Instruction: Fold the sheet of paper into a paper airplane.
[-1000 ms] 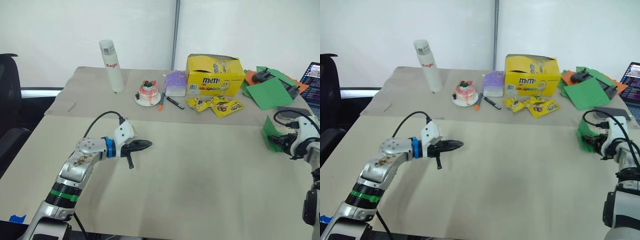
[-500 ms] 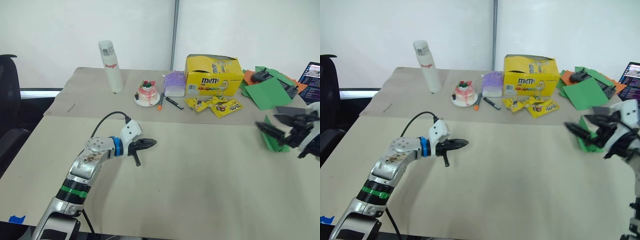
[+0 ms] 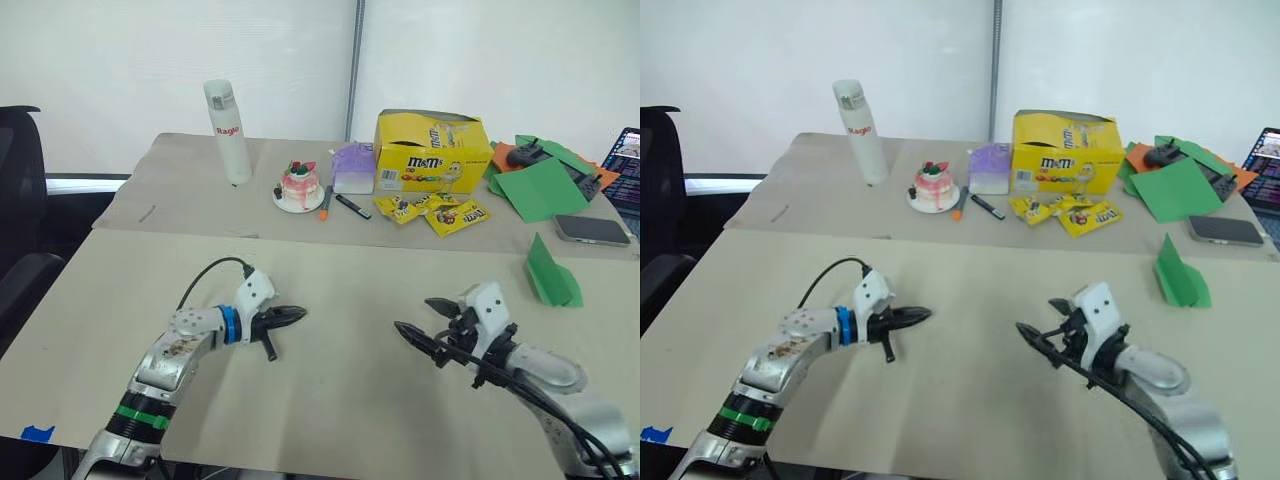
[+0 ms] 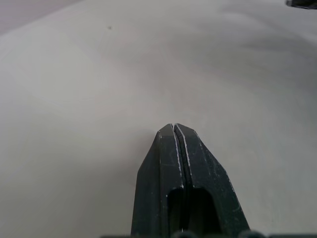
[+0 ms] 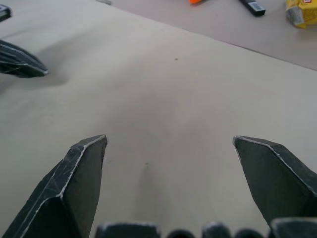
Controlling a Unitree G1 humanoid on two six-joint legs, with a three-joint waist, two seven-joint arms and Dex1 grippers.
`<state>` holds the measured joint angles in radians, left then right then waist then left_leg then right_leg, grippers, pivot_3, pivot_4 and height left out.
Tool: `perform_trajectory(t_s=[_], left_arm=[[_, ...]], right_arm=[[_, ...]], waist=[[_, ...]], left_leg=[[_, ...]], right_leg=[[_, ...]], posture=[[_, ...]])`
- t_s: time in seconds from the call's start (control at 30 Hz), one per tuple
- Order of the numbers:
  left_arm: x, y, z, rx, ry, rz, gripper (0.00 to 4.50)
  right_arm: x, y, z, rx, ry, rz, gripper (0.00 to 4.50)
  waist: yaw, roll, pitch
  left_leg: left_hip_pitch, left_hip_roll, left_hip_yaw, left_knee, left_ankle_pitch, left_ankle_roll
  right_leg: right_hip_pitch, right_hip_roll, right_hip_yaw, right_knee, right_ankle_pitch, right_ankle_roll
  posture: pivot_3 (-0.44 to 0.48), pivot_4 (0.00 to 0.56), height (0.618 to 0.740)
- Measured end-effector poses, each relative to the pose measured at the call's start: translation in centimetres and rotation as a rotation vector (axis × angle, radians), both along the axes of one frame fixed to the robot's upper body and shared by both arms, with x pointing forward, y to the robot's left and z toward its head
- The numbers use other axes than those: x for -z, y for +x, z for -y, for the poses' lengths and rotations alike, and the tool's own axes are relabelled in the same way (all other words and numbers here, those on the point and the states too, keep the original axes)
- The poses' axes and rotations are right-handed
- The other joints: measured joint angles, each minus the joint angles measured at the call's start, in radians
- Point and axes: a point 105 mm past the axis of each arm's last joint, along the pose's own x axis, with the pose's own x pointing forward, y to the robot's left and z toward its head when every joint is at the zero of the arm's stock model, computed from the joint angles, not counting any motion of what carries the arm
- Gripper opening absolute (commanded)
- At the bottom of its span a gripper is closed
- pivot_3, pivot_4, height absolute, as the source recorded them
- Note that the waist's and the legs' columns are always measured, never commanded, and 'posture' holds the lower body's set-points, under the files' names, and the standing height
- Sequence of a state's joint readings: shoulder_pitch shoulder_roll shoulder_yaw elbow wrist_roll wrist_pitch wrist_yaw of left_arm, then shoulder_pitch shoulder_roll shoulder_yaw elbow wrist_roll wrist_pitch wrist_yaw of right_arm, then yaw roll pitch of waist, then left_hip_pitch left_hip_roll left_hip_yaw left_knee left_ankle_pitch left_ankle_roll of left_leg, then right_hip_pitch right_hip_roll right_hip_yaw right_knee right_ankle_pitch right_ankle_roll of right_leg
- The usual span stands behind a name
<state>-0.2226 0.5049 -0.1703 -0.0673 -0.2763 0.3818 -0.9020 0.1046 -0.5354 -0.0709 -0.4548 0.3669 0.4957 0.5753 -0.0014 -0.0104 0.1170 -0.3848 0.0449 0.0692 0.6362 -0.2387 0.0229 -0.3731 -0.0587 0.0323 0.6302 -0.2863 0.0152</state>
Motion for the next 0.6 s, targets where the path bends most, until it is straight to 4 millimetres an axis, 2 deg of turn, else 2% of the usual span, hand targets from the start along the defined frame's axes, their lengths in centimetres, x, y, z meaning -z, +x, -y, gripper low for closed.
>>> perform_trajectory(t_s=[0.13, 0.4, 0.47, 0.5, 0.57, 0.6], left_arm=[[0.1, 0.0, 0.0, -0.042, -0.029, 0.008, 0.00], [-0.4, 0.6, 0.4, -0.100, -0.069, 0.051, 0.00], [-0.4, 0.7, 0.3, -0.108, -0.068, 0.051, 0.00], [-0.2, 0.7, 0.2, -0.115, -0.064, 0.045, 0.00], [0.1, 0.7, 0.1, -0.120, -0.063, 0.036, 0.00], [0.1, 0.7, 0.4, -0.115, -0.068, 0.036, 0.00]], right_arm=[[0.5, 0.4, -0.4, 0.028, -0.022, 0.051, 4.47], [1.8, 1.0, -0.1, 0.147, -0.010, 0.038, 4.47], [1.9, 1.0, -0.2, 0.151, -0.010, 0.032, 4.47], [1.9, 1.0, -0.3, 0.151, -0.009, 0.033, 4.47], [2.0, 1.0, -0.4, 0.146, -0.016, 0.031, 4.47], [2.3, 0.8, -0.2, 0.149, -0.027, 0.022, 4.47]], waist=[[0.003, 0.000, 0.000], [0.004, -0.001, 0.000], [0.010, -0.003, -0.002], [0.014, -0.006, -0.003], [0.017, -0.014, -0.003], [0.008, -0.015, -0.004]], left_leg=[[0.000, 0.000, 0.000, 0.000, 0.000, 0.000], [0.000, 0.000, 0.000, 0.000, 0.000, 0.000], [0.003, 0.005, 0.018, -0.001, 0.000, 0.000], [0.009, 0.012, 0.043, -0.003, -0.001, -0.006], [0.027, 0.034, 0.100, -0.009, 0.000, -0.023], [0.015, 0.024, 0.087, -0.009, -0.001, -0.021]], right_leg=[[0.000, 0.000, 0.000, 0.000, 0.000, 0.000], [0.000, 0.000, 0.000, 0.000, 0.000, 0.000], [-0.016, 0.002, 0.013, 0.007, 0.000, -0.001], [-0.030, 0.000, 0.020, 0.015, 0.000, -0.003], [-0.041, 0.004, 0.039, 0.018, 0.004, -0.011], [-0.028, 0.003, 0.035, 0.011, 0.006, -0.008]], posture=[[0.000, 0.150, 0.722], [0.000, 0.150, 0.722], [0.000, 0.150, 0.722], [0.000, 0.150, 0.722], [0.000, 0.150, 0.722], [0.000, 0.150, 0.722]])
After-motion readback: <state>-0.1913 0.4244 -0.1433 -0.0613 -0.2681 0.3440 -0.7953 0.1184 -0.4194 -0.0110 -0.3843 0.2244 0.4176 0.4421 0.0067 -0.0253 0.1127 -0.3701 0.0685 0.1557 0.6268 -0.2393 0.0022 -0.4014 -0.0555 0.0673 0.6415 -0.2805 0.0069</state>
